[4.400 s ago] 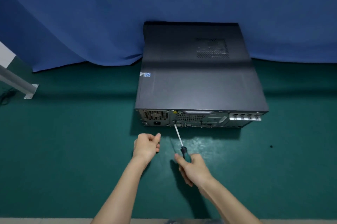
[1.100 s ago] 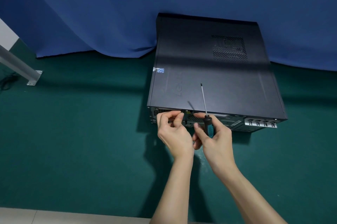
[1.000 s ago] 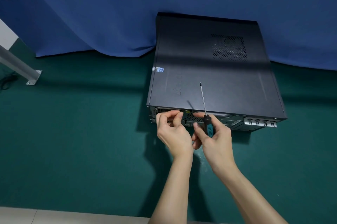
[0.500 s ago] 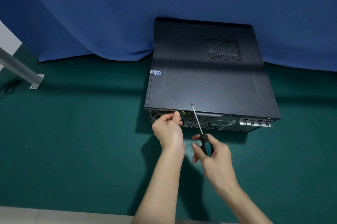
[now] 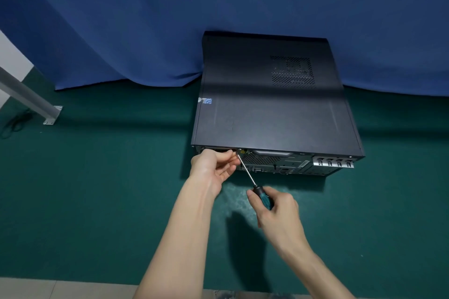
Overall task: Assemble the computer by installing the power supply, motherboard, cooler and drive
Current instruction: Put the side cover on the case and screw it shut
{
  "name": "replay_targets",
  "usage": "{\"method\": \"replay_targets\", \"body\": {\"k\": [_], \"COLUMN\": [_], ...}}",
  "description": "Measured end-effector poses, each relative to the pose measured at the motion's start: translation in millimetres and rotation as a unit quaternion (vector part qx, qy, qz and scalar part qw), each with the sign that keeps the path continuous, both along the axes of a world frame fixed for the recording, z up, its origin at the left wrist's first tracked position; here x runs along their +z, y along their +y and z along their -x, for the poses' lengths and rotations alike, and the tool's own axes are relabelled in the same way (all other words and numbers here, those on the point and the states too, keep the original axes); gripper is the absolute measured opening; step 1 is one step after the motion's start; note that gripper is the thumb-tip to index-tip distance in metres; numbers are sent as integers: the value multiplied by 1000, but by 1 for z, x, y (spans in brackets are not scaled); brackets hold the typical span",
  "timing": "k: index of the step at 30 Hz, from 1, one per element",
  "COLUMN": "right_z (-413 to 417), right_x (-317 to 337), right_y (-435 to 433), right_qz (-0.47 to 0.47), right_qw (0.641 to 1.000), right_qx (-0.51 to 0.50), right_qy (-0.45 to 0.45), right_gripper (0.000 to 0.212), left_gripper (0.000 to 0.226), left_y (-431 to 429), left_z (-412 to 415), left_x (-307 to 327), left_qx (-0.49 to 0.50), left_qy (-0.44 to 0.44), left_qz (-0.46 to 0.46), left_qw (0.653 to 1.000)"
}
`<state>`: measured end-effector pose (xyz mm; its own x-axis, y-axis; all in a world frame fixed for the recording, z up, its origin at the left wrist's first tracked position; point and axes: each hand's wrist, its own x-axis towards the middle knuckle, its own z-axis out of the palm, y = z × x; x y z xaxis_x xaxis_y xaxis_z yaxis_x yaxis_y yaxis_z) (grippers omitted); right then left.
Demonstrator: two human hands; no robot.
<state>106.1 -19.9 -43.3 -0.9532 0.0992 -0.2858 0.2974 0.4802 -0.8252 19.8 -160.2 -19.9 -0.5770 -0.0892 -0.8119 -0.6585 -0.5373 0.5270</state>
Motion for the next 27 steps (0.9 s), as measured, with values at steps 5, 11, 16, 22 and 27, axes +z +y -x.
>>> {"method": "replay_targets", "body": {"k": [5, 11, 16, 22, 27], "right_z": [1, 0, -3, -8, -8], "right_x": [1, 3, 6, 9, 9], "right_y": [-2, -7, -10, -15, -20], "right_qz": [-10, -27, -114, -183, -160], "right_qw": [1000, 1000, 993, 982, 987], "right_qx": [1, -3, 19, 34, 18], "right_qy": [-4, 5, 17, 31, 25], "right_gripper": [37, 36, 31, 26, 24], "left_gripper": [15, 16, 21, 21, 16], "left_y": [-4, -8, -8, -9, -10], "left_z": [0, 0, -2, -2, -1], "left_x": [-2, -5, -6, -5, -5], "left_qx": [-15, -27, -16, -20, -23], "left_qy": [7, 17, 26, 18, 18], "left_qz": [-10, -17, -29, -47, -50], "left_qw": [1000, 999, 999, 999, 998]}}
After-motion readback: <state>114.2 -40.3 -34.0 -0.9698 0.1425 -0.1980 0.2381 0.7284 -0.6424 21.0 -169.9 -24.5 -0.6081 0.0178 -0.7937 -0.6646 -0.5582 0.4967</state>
